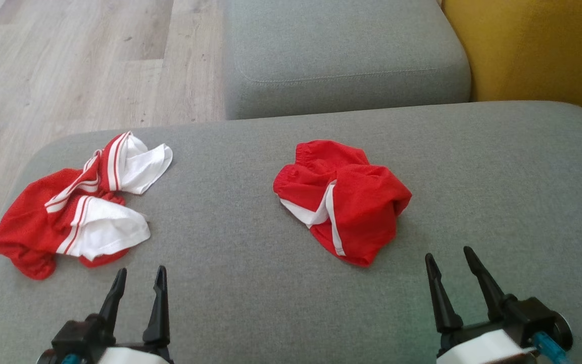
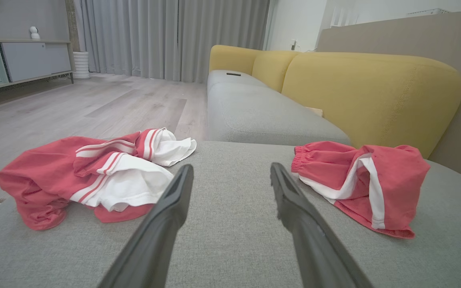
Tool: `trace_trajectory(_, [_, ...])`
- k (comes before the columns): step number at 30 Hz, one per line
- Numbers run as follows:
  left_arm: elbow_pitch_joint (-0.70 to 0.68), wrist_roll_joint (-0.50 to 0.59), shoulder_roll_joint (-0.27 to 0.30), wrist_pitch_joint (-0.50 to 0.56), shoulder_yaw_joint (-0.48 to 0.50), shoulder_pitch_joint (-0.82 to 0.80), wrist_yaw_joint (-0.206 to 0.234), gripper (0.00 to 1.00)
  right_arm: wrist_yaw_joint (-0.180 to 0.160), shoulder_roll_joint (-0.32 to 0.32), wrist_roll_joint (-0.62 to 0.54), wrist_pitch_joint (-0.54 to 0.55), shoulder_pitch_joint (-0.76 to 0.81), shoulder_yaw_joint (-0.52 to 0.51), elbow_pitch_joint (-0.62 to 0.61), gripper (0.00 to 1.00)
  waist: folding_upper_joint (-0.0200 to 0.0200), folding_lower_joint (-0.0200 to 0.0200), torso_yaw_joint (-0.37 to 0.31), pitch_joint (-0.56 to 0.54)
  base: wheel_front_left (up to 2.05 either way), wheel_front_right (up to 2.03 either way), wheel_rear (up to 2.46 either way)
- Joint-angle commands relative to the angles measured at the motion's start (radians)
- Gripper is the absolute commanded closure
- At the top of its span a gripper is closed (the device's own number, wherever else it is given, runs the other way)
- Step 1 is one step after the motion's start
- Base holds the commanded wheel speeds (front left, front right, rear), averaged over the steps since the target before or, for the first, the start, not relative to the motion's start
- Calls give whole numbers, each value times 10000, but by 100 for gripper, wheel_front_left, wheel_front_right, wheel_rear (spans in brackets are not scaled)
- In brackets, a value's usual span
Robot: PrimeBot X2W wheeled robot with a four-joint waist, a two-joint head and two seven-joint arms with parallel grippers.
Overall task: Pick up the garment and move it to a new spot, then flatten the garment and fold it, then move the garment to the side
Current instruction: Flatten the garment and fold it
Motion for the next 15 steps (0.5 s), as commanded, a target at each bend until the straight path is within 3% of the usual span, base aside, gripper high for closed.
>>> trace_trajectory(1, [-292, -27, -27, -91, 299, -360, 40, 0, 75, -30, -36, -61, -223, 220, -307, 0, 0, 0, 5, -1, 0, 0, 0])
trace_trajectory(15, [-272, -9, -28, -91, 268, -331, 39, 0, 75, -30, -35, -61, -211, 249, -310, 0, 0, 0, -20, -10, 0, 0, 0])
